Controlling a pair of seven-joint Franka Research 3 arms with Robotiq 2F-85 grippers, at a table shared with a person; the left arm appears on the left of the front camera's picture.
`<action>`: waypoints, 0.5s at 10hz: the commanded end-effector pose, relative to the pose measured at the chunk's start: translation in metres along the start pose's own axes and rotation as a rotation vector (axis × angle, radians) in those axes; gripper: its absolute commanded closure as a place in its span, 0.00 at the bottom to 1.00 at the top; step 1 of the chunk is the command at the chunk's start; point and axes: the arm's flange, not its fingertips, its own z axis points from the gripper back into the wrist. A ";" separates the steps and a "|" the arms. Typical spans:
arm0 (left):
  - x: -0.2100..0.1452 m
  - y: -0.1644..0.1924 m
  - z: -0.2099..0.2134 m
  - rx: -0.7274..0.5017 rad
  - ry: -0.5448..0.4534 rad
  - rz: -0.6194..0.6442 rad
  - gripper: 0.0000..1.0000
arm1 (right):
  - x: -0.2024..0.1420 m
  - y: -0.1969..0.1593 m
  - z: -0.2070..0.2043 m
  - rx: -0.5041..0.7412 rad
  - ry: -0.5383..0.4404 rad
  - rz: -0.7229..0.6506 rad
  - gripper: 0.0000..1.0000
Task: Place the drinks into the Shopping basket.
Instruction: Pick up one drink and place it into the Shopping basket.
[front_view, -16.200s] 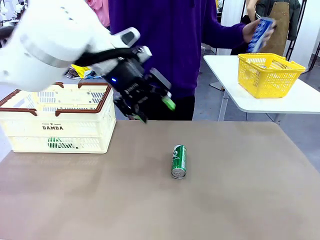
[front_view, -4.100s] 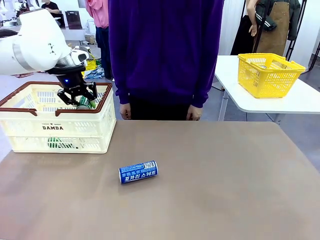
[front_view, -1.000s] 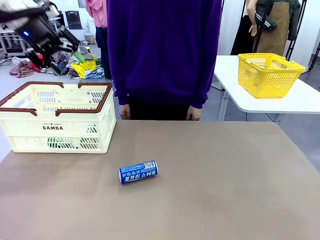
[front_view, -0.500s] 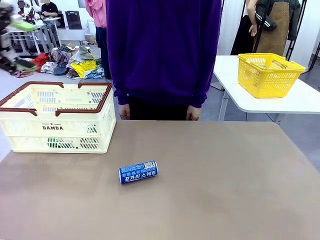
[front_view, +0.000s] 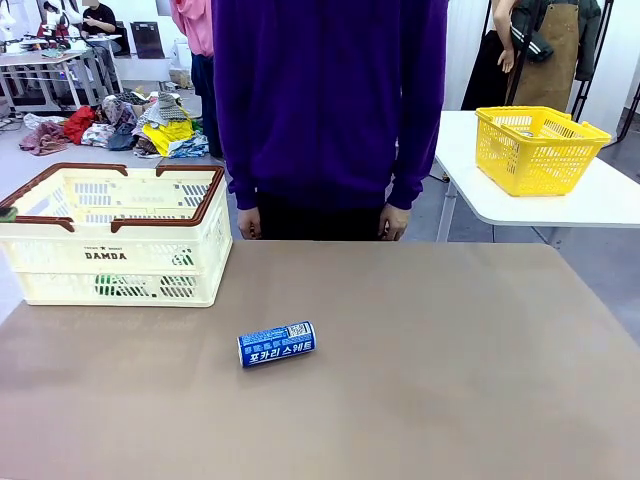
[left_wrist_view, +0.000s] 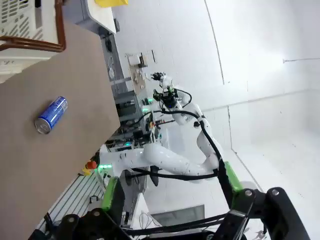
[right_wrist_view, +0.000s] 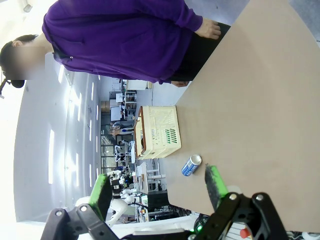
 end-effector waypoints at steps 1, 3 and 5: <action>0.012 0.003 -0.019 0.102 -0.049 0.017 0.00 | 0.002 0.002 0.000 0.023 -0.008 0.013 0.00; 0.000 0.000 0.000 0.000 0.000 0.000 0.00 | 0.002 0.002 0.000 0.023 -0.008 0.013 0.00; 0.000 0.000 0.000 0.000 0.000 0.000 0.00 | 0.002 0.002 0.000 0.023 -0.008 0.013 0.00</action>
